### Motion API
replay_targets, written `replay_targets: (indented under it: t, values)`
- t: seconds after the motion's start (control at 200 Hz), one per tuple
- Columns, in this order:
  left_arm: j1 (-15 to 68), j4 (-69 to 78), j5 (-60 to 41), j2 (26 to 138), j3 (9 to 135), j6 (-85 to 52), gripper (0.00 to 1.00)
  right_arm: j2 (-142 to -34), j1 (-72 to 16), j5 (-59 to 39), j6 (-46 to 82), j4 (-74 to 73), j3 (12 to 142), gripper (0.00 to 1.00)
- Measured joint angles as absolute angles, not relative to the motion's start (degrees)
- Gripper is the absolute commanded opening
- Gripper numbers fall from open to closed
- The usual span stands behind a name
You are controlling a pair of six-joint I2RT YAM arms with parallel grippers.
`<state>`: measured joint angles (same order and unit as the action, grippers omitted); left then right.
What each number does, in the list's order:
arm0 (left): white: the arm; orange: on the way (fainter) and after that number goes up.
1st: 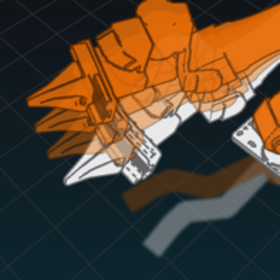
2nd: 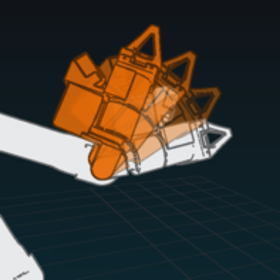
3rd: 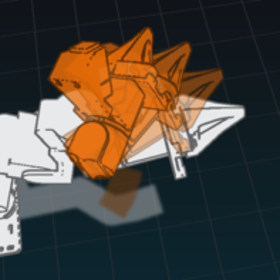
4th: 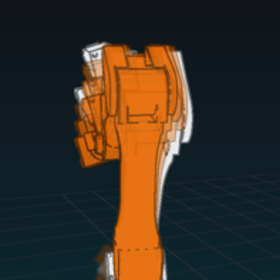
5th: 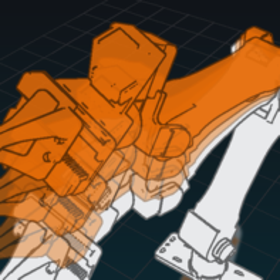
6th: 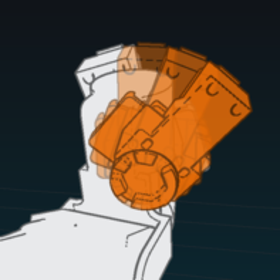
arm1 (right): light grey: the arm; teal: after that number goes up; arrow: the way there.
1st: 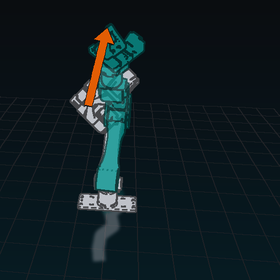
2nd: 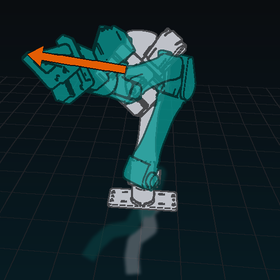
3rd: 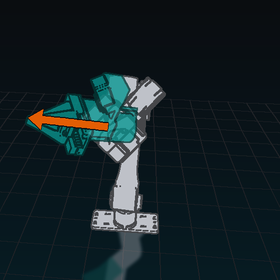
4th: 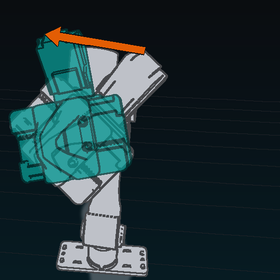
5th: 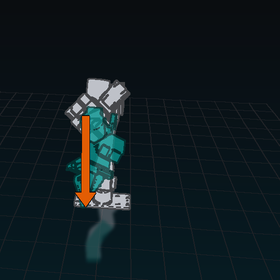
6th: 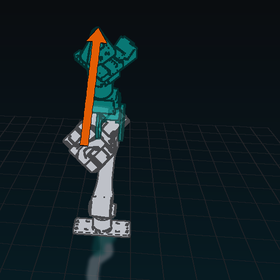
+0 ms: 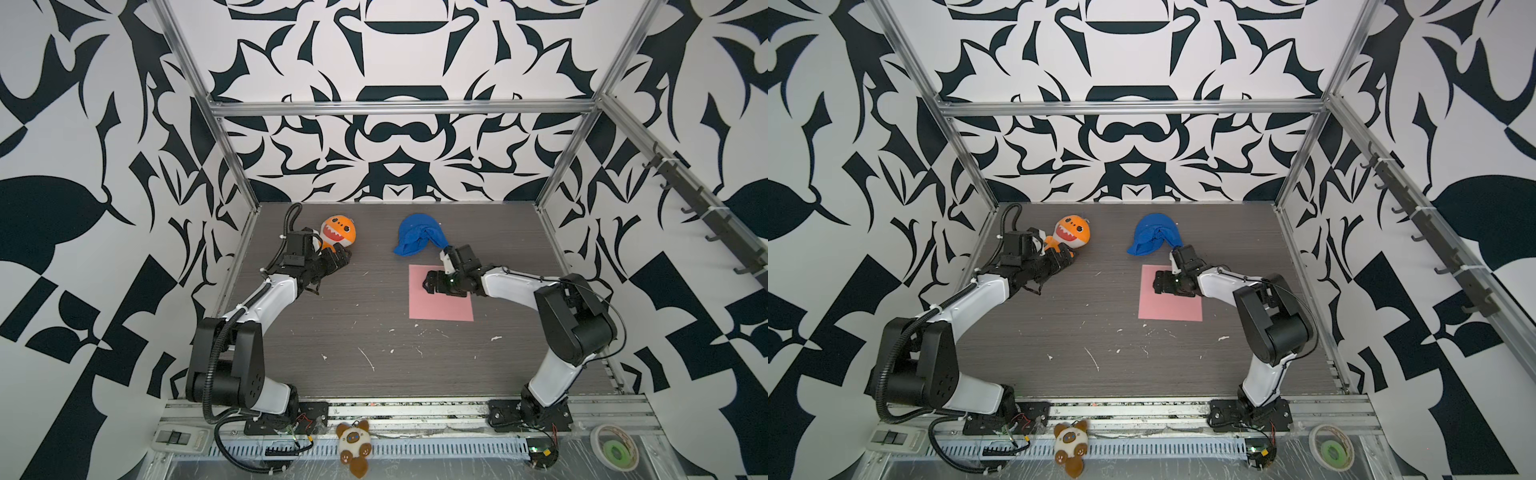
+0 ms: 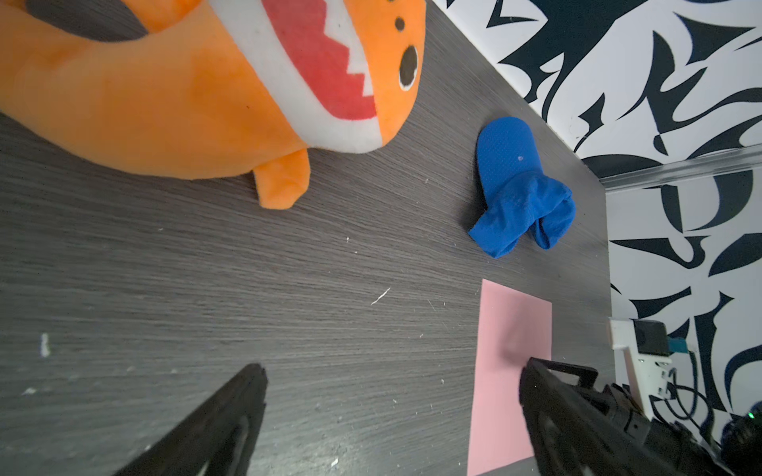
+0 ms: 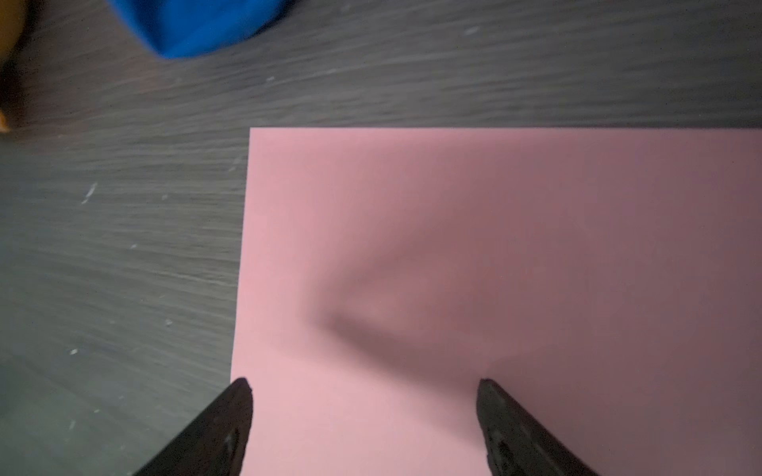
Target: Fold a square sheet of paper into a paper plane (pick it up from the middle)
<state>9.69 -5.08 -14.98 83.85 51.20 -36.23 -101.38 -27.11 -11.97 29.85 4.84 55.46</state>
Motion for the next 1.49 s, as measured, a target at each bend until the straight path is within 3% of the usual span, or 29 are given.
replay_targets:
  t: [0.24, 0.435, 0.585, 0.8, 1.05, 1.495]
  values:
    - [11.81, -9.17, -11.88, 83.85, 51.2, -37.5, 1.0, -103.81, -38.09, -12.45, 47.81, -3.99, 55.86, 0.84]
    - [13.41, -12.69, -9.63, 83.48, 51.2, -39.29, 0.99, -103.28, -40.49, -13.56, 54.35, -3.57, 56.51, 0.86]
    - [18.24, -18.37, -6.44, 83.44, 52.93, -40.05, 1.0, -95.53, -37.1, -11.22, 52.93, 0.36, 55.42, 0.89]
    - [31.59, -28.51, -0.03, 87.39, 61.28, -40.91, 1.0, -85.47, -27.83, -6.0, 44.47, 7.14, 53.78, 0.95]
    - [38.98, -38.72, 2.61, 100.95, 73.32, -39.35, 0.99, -84.93, -20.73, -4.03, 38.48, 13.47, 50.48, 0.99]
    - [44.07, -47.7, 3.25, 118.21, 87.88, -35.68, 1.0, -85.6, -20.21, -4.23, 36.86, 14.06, 50.15, 0.99]
